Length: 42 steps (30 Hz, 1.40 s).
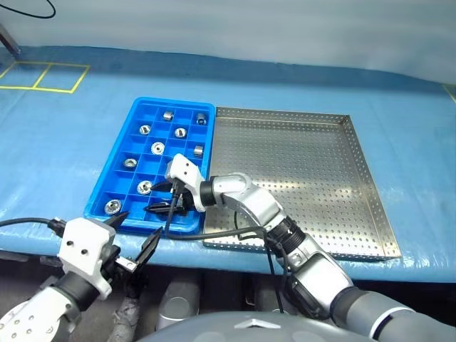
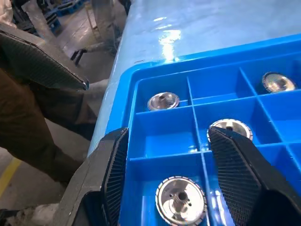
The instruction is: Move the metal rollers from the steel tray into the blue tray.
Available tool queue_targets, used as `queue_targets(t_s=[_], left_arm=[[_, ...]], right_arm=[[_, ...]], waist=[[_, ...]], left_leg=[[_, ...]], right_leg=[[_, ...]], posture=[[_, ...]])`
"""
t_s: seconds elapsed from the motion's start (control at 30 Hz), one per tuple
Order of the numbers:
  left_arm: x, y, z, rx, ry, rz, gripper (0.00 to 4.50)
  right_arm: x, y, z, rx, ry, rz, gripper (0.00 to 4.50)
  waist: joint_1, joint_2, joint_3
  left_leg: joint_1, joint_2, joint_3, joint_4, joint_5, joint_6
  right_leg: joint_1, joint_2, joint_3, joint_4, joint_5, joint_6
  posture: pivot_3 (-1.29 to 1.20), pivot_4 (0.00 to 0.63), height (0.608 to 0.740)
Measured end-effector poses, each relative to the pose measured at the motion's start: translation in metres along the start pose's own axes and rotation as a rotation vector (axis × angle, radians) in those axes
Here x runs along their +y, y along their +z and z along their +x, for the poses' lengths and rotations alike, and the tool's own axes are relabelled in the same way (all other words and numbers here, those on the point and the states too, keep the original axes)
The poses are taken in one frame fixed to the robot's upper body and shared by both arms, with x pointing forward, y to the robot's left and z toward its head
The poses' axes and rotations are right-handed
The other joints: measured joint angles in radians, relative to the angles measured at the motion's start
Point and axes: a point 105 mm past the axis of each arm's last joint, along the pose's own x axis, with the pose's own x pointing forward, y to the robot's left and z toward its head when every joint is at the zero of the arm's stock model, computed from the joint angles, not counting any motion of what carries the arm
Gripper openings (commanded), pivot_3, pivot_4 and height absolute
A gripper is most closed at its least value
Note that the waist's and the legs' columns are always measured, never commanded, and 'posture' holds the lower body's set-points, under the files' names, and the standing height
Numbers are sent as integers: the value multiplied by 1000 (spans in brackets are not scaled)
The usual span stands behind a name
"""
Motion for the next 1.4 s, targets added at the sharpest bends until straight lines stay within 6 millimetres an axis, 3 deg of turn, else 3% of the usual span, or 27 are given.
queue_targets(t_s=[0.17, 0.3, 0.4, 0.47, 0.67, 0.87, 1.13, 1.23, 1.33, 1.4], left_arm=[[-2, 18, 16, -80, -39, 30, 4081], [-12, 50, 43, -272, -137, 66, 4081], [-10, 50, 71, -316, -163, 96, 4081], [-9, 50, 86, -326, -175, 106, 4081], [-19, 54, 133, -344, -271, 159, 4081], [-18, 43, 153, -310, -303, 169, 4081], [-14, 32, 151, -293, -276, 153, 4081], [-14, 32, 152, -298, -274, 148, 4081], [-15, 32, 152, -303, -274, 140, 4081], [-16, 31, 152, -300, -273, 139, 4081]], right_arm=[[-16, 24, -24, -105, -141, -46, 2862], [-46, 32, -80, -149, -399, -137, 2862], [-66, 13, -142, -37, -618, -147, 2862], [-70, 2, -173, 23, -718, -139, 2862], [-53, -31, -224, 183, -818, -93, 2862], [-35, -43, -232, 191, -804, -47, 2862], [-33, -40, -234, 134, -843, -28, 2862], [-33, -37, -232, 112, -827, -35, 3467], [-34, -31, -228, 96, -809, -53, 4444], [-35, -28, -227, 79, -811, -72, 4478]], waist=[[-8, 0, 0], [-14, 0, -1], [-37, 0, -1], [-62, 0, -1], [-141, 1, -2], [-201, 1, -1], [-231, 0, -2], [-231, 0, -2], [-230, 0, -2], [-229, 1, -2]], left_leg=[[0, -1, 0, 0, 2, -3], [0, -2, 1, 1, 2, -4], [0, -2, 3, 2, 2, -3], [0, -1, 3, 2, 2, -3], [0, 1, 5, 2, -3, 6], [1, 4, 9, 6, -5, 10], [1, 2, 15, 9, -7, 14], [1, 2, 15, 10, -7, 14], [1, 2, 15, 10, -7, 14], [1, 2, 15, 9, -7, 14]], right_leg=[[1, 0, 0, -1, 0, 0], [3, 0, 0, -2, 2, -2], [4, -1, 1, -2, 5, -4], [3, 0, 1, -1, 5, -3], [2, 0, 5, -1, 6, -1], [1, 0, 13, -1, 9, 5], [1, -1, 20, -1, 11, 9], [1, -1, 20, -1, 12, 9], [1, -1, 20, -1, 13, 11], [1, -1, 20, -1, 13, 11]], posture=[[134, 150, 740], [14, 150, 740], [-56, 150, 740], [-110, 150, 740], [-223, 150, 740], [-270, 150, 740], [-256, 150, 740], [-242, 150, 740], [-232, 150, 740], [-232, 150, 740]])
